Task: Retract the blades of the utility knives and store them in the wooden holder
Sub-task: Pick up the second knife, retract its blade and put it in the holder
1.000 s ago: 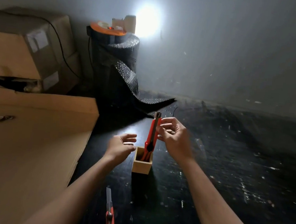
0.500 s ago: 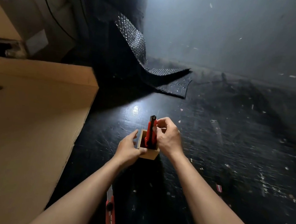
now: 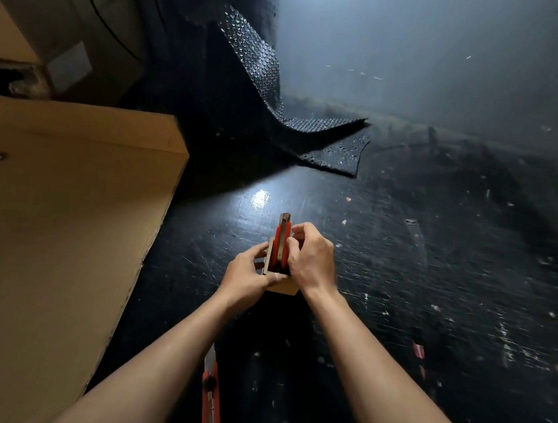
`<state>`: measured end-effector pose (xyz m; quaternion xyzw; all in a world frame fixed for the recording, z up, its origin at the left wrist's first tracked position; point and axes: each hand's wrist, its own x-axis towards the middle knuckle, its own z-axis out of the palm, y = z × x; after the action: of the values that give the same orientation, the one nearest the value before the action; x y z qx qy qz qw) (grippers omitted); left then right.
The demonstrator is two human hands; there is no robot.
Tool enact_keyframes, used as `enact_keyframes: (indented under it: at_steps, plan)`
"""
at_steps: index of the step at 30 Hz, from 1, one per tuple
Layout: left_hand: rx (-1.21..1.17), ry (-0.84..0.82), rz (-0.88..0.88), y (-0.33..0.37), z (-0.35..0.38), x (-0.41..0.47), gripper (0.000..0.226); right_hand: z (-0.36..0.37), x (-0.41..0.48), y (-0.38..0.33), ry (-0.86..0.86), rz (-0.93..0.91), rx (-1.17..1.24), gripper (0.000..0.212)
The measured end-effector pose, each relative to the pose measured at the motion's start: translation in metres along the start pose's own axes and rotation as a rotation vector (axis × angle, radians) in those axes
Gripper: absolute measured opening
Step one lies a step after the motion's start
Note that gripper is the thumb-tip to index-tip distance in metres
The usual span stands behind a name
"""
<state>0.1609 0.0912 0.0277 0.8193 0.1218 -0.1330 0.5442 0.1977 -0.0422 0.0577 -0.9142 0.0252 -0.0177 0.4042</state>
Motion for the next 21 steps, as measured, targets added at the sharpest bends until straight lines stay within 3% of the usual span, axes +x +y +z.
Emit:
enact_keyframes:
  at_steps: [11, 21]
  plan:
    - [0.106, 0.134, -0.019, -0.012, -0.018, -0.067, 0.063, -0.033, -0.067, -0.003, -0.084, -0.059, -0.086, 0.013]
    - [0.216, 0.21, -0.157, -0.073, -0.029, -0.163, 0.037, 0.024, -0.186, 0.012, -0.48, 0.082, -0.177, 0.026]
